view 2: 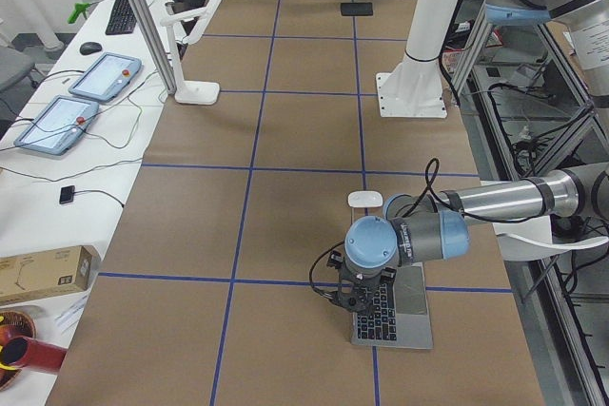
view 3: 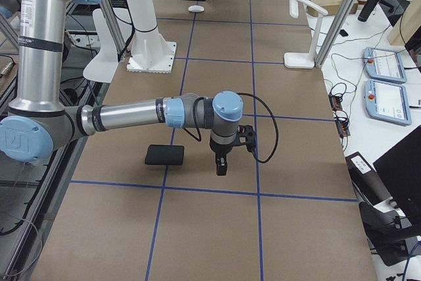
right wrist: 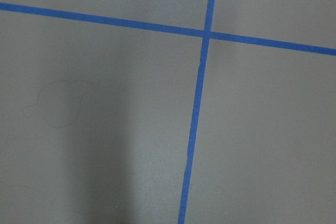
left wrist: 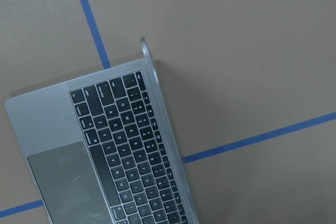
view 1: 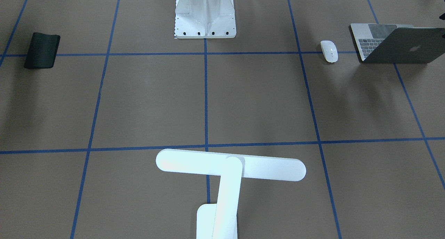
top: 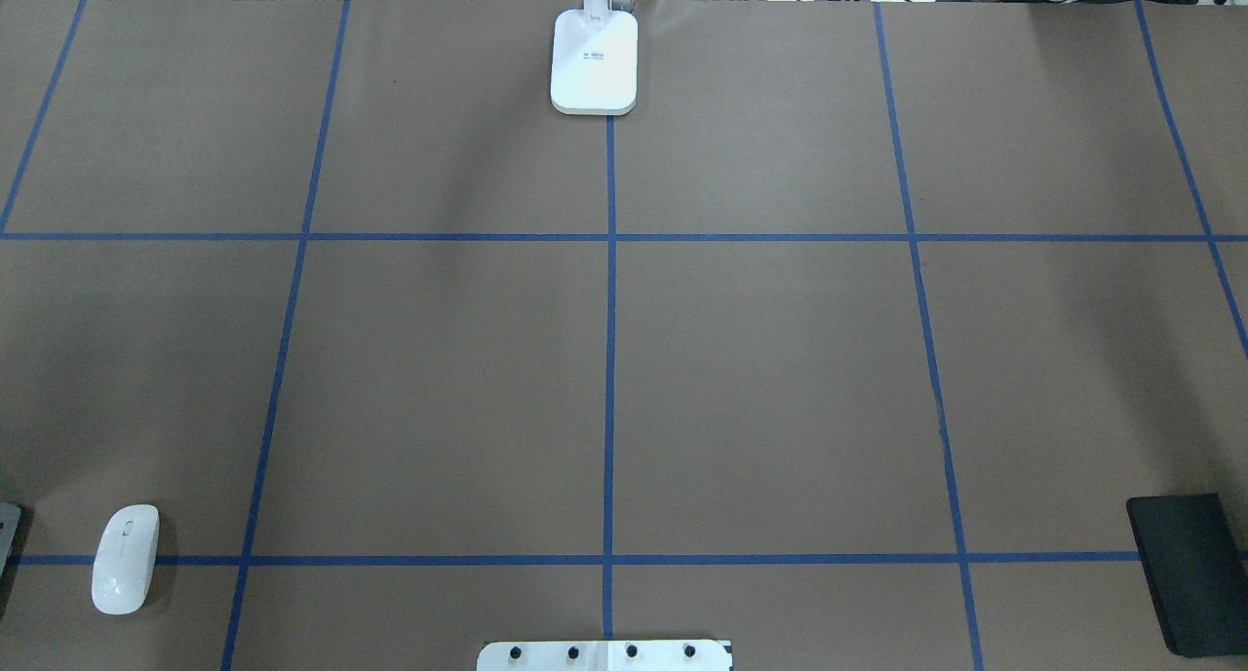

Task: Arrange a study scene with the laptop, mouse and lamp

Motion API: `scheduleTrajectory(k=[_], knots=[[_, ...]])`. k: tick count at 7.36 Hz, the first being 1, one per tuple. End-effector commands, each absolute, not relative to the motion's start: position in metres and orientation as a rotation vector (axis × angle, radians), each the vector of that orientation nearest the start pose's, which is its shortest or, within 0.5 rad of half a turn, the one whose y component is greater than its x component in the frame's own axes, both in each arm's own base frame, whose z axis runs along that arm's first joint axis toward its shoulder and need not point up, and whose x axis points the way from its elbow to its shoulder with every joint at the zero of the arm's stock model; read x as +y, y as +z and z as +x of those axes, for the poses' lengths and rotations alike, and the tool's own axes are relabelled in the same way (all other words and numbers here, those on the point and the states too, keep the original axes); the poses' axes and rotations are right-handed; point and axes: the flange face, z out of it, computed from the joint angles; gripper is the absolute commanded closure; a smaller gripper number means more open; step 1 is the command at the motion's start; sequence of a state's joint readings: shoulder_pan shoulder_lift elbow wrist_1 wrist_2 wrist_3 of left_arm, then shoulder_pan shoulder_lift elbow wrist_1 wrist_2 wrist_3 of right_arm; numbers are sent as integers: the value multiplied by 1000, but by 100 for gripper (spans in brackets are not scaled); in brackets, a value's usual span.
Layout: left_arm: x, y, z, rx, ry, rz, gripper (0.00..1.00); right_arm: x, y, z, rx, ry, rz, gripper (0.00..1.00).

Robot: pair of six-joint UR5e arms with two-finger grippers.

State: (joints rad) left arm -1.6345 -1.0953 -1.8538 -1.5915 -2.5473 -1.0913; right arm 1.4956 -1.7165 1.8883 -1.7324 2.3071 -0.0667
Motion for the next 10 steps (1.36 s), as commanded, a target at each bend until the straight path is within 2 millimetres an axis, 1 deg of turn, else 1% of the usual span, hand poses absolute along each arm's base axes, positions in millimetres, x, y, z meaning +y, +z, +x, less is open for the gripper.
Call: scheduleTrajectory(k=[1,2,3,5,6,8,10], knots=[[-273,705,-65,857,-1124,-665,0,-428,589,34,-737,-144,8,0],[-273,706,-65,858,-1124,-667,0,-426,591,34,-737,-147,5,0],[-274,706,-63,878,-1122,-684,18,-425,593,35,-737,-146,2,0],[-286,711,-62,908,-1121,-703,78,-425,592,34,-739,-161,9,0],[-295,711,-62,913,-1119,-701,100,-425,593,35,-739,-162,8,0],[-318,705,-64,935,-1112,-694,100,-425,591,34,-739,-163,13,0],[-328,694,-62,999,-1108,-731,100,-425,591,34,-739,-163,11,0]])
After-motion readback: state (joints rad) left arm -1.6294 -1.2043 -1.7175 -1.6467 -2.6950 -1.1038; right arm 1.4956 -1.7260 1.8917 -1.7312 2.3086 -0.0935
